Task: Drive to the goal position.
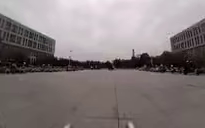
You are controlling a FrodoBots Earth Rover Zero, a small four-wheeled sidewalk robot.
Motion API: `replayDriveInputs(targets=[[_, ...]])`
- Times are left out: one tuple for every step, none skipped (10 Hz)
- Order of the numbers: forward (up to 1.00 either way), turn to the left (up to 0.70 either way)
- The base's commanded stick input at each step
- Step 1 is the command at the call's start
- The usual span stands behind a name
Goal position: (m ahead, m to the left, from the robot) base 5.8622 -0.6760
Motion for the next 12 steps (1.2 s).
replayDriveInputs(targets=[[0.70, 0.00], [0.70, 0.00], [0.70, 0.00], [0.70, -0.01], [0.70, -0.01], [0.70, -0.11], [0.70, -0.14], [0.70, -0.14], [0.70, -0.14], [0.70, -0.14], [0.70, -0.14], [0.70, -0.14]])
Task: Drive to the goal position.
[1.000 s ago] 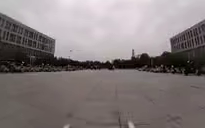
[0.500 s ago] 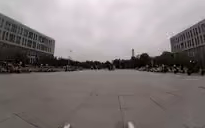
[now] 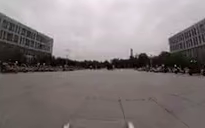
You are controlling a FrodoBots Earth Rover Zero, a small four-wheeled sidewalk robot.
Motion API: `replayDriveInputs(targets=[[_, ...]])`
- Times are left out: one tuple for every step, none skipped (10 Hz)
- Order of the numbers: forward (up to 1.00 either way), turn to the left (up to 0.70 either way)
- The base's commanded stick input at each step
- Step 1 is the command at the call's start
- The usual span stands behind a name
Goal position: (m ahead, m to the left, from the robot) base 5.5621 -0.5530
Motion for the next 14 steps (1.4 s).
replayDriveInputs(targets=[[0.70, -0.14], [0.70, -0.14], [0.70, -0.14], [0.70, -0.14], [0.70, -0.14], [0.70, -0.14], [0.70, -0.14], [0.70, -0.14], [0.70, -0.03], [0.70, 0.00], [0.70, 0.00], [0.70, 0.00], [0.70, 0.00], [0.70, 0.00]])
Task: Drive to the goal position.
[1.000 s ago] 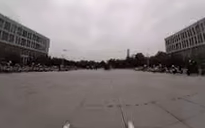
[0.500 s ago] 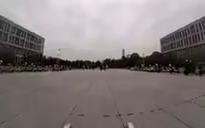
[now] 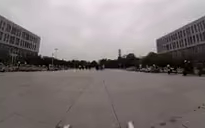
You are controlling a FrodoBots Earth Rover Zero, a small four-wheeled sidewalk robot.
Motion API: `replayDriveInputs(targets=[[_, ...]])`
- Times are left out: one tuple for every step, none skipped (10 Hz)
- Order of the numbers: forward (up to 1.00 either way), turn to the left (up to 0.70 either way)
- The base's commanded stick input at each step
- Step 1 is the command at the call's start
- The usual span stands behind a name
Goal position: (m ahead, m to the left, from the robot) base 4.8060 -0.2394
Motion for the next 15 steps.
replayDriveInputs(targets=[[0.70, 0.00], [0.70, 0.00], [0.70, 0.00], [0.70, 0.00], [0.70, 0.00], [0.70, 0.00], [0.70, 0.00], [0.70, 0.00], [0.70, 0.00], [0.70, 0.00], [0.70, 0.00], [0.70, 0.00], [0.70, 0.00], [0.70, 0.00], [0.70, 0.00]])
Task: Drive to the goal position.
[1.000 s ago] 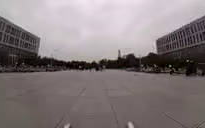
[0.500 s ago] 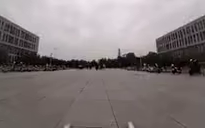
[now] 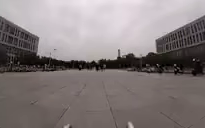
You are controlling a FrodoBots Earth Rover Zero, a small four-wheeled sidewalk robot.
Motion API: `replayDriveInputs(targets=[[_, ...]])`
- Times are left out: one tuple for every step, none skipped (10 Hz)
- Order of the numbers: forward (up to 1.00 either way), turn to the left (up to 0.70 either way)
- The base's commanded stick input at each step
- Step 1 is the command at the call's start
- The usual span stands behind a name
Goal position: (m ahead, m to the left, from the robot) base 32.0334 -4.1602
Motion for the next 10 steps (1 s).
replayDriveInputs(targets=[[0.70, 0.00], [0.70, 0.00], [0.70, 0.00], [0.70, 0.00], [0.70, 0.00], [0.70, 0.00], [0.70, 0.00], [0.70, 0.00], [0.70, 0.00], [0.70, 0.00]])
